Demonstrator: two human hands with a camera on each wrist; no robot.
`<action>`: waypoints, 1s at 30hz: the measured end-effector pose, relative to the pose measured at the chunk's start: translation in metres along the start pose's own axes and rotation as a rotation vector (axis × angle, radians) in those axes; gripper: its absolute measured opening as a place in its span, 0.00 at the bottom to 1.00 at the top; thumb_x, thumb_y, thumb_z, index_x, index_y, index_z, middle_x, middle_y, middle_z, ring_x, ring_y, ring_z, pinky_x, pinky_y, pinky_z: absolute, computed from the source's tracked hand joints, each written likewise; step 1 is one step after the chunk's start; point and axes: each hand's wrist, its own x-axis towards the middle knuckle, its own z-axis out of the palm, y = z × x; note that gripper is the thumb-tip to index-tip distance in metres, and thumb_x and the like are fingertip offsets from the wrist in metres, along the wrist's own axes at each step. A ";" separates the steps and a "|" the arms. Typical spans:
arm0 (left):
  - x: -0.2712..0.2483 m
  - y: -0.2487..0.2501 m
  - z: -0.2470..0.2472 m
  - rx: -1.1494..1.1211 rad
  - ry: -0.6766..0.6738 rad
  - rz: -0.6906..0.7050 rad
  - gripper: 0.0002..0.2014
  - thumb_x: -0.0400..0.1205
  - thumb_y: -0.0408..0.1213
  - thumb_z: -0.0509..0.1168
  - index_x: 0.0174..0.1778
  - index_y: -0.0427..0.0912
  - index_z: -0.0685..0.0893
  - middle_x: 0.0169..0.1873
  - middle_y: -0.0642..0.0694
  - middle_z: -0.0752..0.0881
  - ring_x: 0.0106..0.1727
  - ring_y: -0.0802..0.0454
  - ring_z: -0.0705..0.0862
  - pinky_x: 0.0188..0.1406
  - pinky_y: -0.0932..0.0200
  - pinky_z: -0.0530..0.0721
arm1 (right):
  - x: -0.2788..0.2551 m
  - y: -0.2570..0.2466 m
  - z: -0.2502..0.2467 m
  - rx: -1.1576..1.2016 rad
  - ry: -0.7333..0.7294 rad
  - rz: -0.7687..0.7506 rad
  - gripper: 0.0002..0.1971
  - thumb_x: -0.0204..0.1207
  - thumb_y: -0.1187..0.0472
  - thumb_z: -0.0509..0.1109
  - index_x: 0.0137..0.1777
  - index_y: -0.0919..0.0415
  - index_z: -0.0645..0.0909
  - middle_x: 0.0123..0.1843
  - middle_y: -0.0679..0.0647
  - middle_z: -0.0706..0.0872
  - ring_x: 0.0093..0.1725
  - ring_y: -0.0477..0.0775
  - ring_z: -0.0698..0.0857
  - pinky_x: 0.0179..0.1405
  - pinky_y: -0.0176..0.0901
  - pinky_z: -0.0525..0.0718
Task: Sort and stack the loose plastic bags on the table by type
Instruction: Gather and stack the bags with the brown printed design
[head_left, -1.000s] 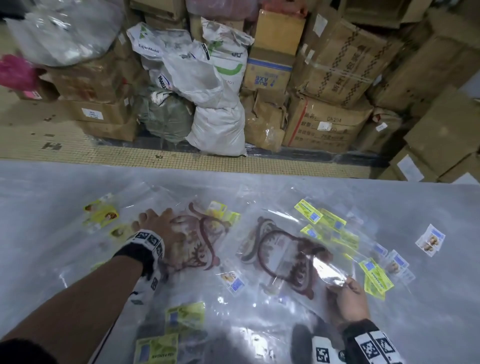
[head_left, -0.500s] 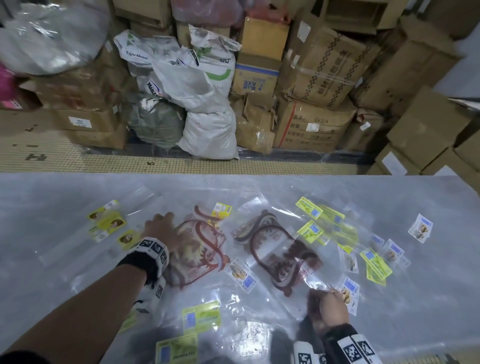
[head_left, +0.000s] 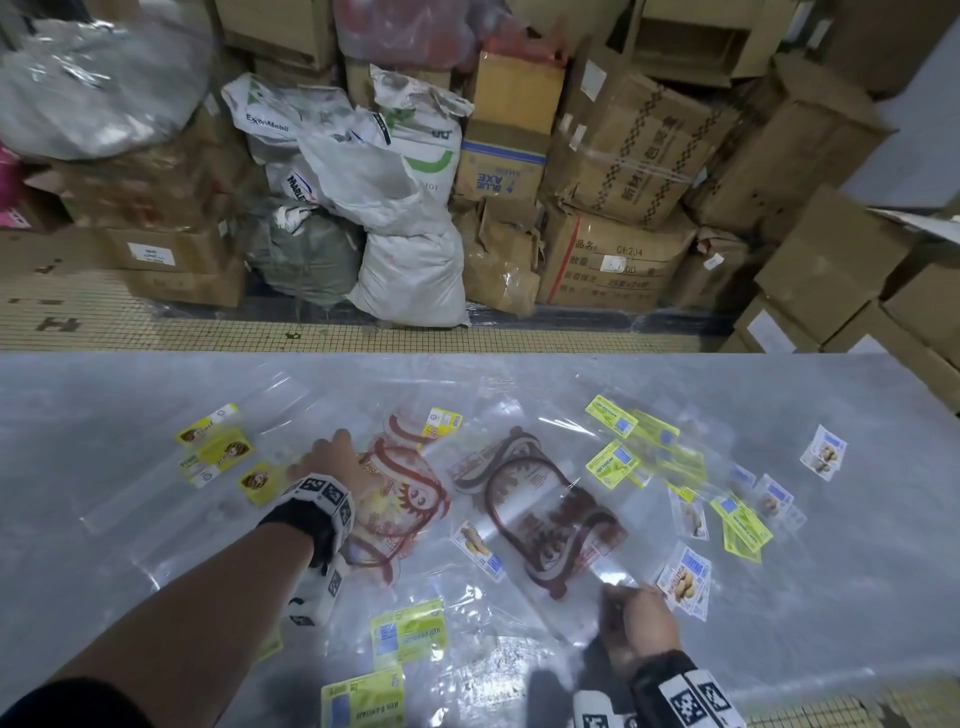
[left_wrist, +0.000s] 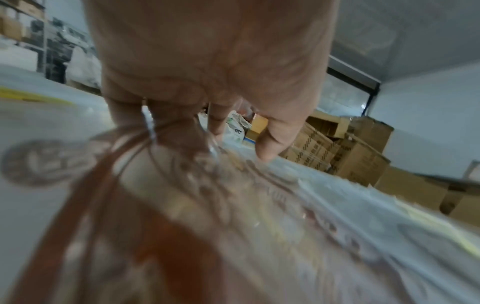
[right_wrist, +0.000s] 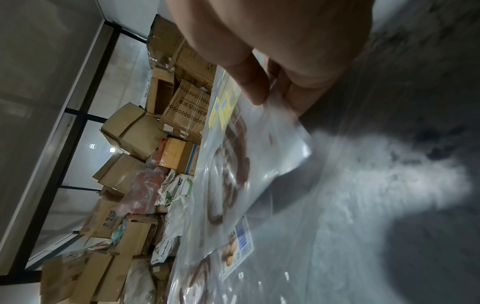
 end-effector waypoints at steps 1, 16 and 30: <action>0.000 0.000 -0.003 -0.027 -0.006 0.005 0.33 0.70 0.59 0.72 0.64 0.45 0.72 0.58 0.41 0.79 0.58 0.39 0.82 0.60 0.42 0.81 | 0.000 0.002 0.000 -0.001 0.001 -0.004 0.11 0.78 0.75 0.64 0.38 0.60 0.73 0.34 0.58 0.78 0.31 0.56 0.77 0.31 0.45 0.78; 0.010 -0.020 -0.067 -0.504 0.176 0.186 0.11 0.76 0.26 0.66 0.32 0.45 0.83 0.29 0.48 0.82 0.37 0.41 0.81 0.45 0.51 0.79 | -0.008 -0.012 0.016 0.152 -0.057 0.093 0.11 0.79 0.76 0.61 0.36 0.64 0.74 0.22 0.52 0.80 0.22 0.49 0.79 0.21 0.36 0.80; -0.061 0.026 -0.026 -1.320 -0.123 0.049 0.06 0.82 0.27 0.66 0.43 0.43 0.83 0.56 0.29 0.87 0.37 0.48 0.86 0.47 0.47 0.89 | -0.028 -0.011 0.049 0.341 -0.221 0.328 0.13 0.73 0.77 0.63 0.38 0.58 0.71 0.24 0.54 0.70 0.20 0.53 0.70 0.19 0.38 0.68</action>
